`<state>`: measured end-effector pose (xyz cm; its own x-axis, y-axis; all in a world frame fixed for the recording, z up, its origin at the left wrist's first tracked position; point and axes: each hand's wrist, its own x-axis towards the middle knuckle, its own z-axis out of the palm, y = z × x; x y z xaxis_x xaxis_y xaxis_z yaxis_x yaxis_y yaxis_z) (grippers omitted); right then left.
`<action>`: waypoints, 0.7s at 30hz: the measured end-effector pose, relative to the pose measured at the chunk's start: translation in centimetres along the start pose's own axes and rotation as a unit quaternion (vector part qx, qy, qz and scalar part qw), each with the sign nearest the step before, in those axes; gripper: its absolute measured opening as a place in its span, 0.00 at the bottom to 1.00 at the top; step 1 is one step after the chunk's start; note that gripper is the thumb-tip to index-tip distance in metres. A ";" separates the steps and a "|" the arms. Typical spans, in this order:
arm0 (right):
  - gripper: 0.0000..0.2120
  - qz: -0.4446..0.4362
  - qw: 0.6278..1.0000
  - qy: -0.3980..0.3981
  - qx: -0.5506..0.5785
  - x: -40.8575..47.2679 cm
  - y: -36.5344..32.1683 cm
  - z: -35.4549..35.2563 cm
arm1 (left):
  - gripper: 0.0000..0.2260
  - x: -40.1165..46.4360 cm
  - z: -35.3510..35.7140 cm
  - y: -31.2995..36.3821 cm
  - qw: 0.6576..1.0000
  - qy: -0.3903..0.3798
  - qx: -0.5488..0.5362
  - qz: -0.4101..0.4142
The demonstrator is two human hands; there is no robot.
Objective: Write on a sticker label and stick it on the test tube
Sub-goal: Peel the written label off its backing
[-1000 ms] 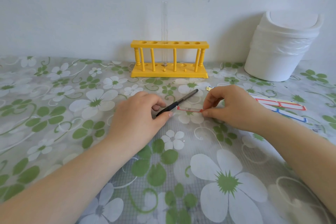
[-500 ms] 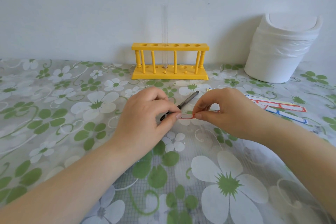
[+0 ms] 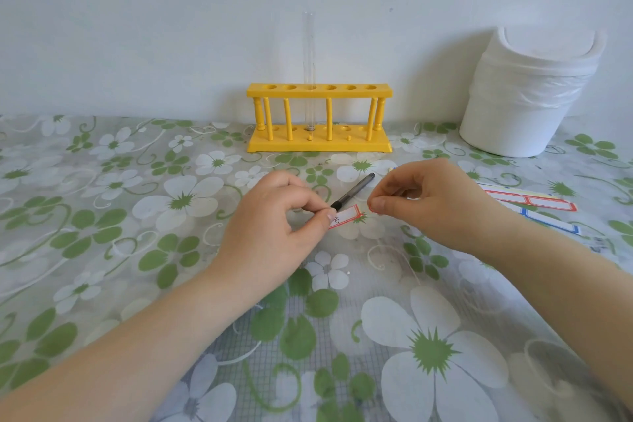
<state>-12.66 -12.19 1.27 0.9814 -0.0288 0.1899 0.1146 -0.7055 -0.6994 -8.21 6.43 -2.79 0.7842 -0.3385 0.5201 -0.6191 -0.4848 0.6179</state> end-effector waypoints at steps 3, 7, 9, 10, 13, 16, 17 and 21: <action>0.03 0.024 1.000 0.004 0.013 0.1 0.6 -0.2 | 0.07 0.1 -0.1 -0.2 0.999 0.004 -0.018 -0.028; 0.04 0.030 0.999 0.008 -0.034 0.2 1.1 0.2 | 0.04 0.1 -0.2 -0.1 0.999 -0.005 -0.030 -0.043; 0.05 0.023 0.998 0.027 -0.051 0.2 1.0 0.4 | 0.05 0.2 -0.2 -0.1 0.998 -0.008 -0.038 -0.047; 0.06 0.018 0.998 0.036 -0.051 0.2 0.9 0.4 | 0.05 0.2 -0.2 0.0 0.998 -0.010 -0.040 -0.049; 0.04 0.010 1.000 0.021 0.010 0.0 0.4 0.5 | 0.06 0.1 -0.3 0.0 0.997 -0.013 -0.047 -0.054; 0.04 0.018 0.996 -0.022 0.080 -0.1 0.1 0.7 | 0.06 0.1 -0.3 0.1 0.997 -0.016 -0.049 -0.051; 0.04 0.023 0.995 -0.026 0.095 -0.2 0.1 0.7 | 0.06 0.2 -0.3 0.1 0.997 -0.017 -0.050 -0.051; 0.04 0.028 0.992 -0.038 0.120 -0.2 0.1 0.7 | 0.08 0.1 -0.3 0.2 0.997 -0.017 -0.055 -0.050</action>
<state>-12.79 -11.77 0.71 0.9949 -0.0039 0.1005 0.0841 -0.5159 -0.8525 -8.23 6.56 -2.41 0.8423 -0.3211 0.4330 -0.5369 -0.4277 0.7272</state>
